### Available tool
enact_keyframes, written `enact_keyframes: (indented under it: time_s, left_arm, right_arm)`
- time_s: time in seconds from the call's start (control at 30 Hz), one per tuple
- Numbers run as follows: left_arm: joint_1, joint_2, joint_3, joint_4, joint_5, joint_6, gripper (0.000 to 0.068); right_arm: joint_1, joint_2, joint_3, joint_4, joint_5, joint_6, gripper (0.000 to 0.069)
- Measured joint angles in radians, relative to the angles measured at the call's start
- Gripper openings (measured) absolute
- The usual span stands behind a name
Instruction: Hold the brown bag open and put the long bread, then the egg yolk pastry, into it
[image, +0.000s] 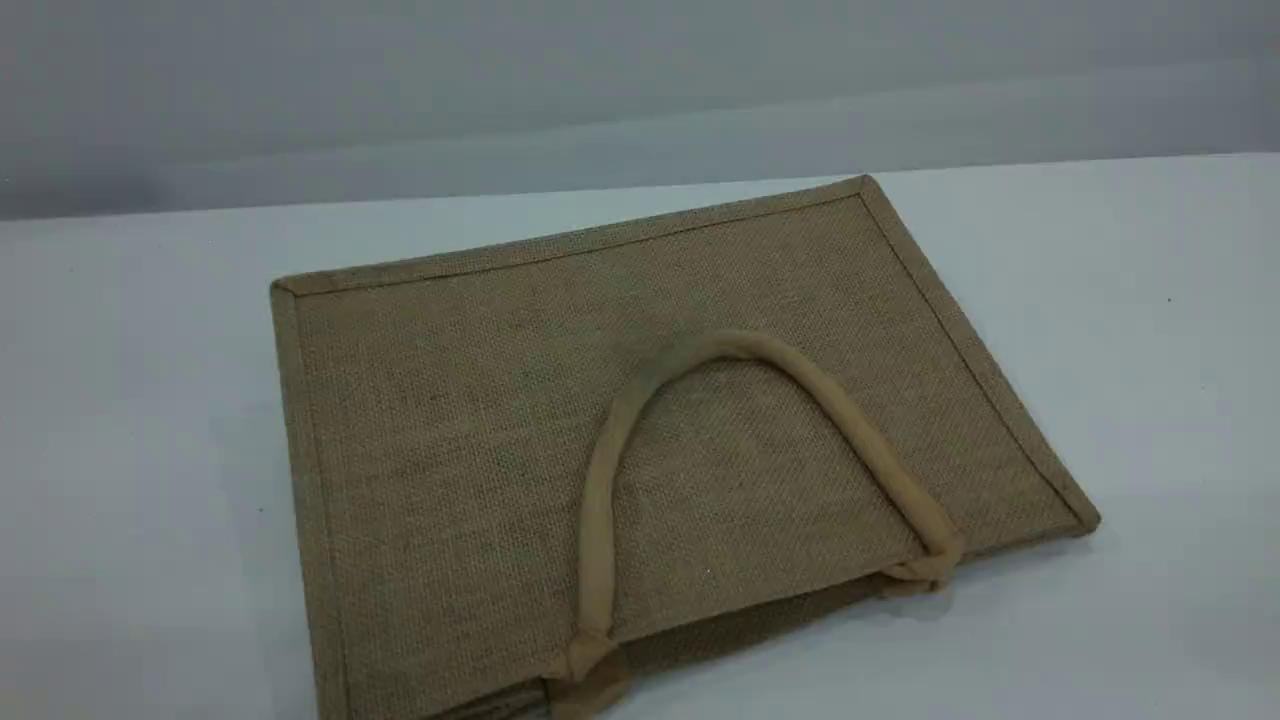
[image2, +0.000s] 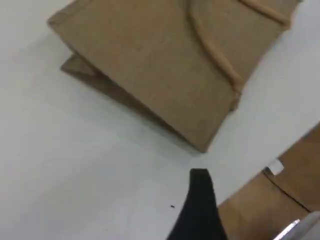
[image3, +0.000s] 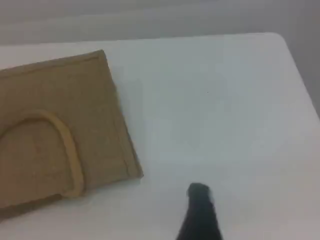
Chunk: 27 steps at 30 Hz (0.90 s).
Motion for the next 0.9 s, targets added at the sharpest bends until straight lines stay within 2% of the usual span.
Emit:
enact_keyframes:
  time_s: [0.07,0.4,0.5,0.6,0.77,0.9]
  left_arm:
    - [0.064,0.0,0.0,0.0,0.0,0.0,0.0519]
    - [0.494,0.0,0.0,0.0,-0.002,0.001,0.0519]
    - [0.592,0.0,0.0,0.0,-0.002,0.001,0.0519]
    - [0.667,0.0,0.0,0.0,-0.002,0.001,0.0519]
    - [0.757,0.0,0.0,0.007,-0.002,0.01,0.0519]
    - [0.785,-0.014,0.0,0.018,-0.025,-0.003,0.0519]
  right_arm:
    - [0.0,0.0,0.0,0.0,-0.001,0.0,0.0479]
    - [0.0,0.0,0.0,0.0,-0.001,0.0,0.0479]
    - [0.0,0.0,0.0,0.0,-0.001,0.0,0.0479]
    - [0.0,0.0,0.0,0.0,-0.001,0.0,0.0479]
    - [0.0,0.0,0.0,0.0,-0.001,0.0,0.0479]
    - [0.0,0.0,0.0,0.0,-0.001,0.0,0.0479]
